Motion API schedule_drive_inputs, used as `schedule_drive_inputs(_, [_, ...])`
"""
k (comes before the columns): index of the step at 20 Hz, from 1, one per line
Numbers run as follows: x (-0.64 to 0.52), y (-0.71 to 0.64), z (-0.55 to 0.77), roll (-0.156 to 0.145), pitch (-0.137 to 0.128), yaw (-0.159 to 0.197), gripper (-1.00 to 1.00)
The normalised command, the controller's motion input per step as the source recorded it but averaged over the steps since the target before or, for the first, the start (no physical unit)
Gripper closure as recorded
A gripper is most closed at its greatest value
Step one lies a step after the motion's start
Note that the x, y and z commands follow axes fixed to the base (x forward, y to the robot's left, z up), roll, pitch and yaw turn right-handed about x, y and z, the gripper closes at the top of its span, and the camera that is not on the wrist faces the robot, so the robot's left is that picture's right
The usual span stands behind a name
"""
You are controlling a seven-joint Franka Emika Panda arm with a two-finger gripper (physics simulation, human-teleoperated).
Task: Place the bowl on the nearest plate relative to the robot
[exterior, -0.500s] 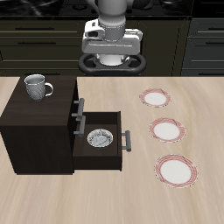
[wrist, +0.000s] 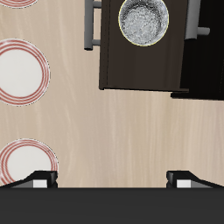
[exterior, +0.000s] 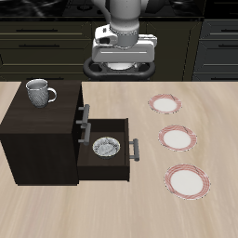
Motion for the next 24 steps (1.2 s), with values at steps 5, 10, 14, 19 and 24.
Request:
schedule_drive_inputs(5, [0.32,-0.04,-0.06,-0.013,-0.005,-0.024,-1.00])
schedule_drive_inputs(10, [0.27,-0.05,0.06,-0.036,-0.060,0.023,-1.00])
schedule_drive_inputs(14, [0.32,-0.16,-0.02,-0.063,-0.041,-0.010,-1.00])
schedule_drive_inputs(19, [0.29,-0.12,0.01,-0.050,-0.003,-0.042,-1.00])
schedule_drive_inputs(24, [0.30,-0.01,0.02,-0.018,0.000,-0.043,-1.00])
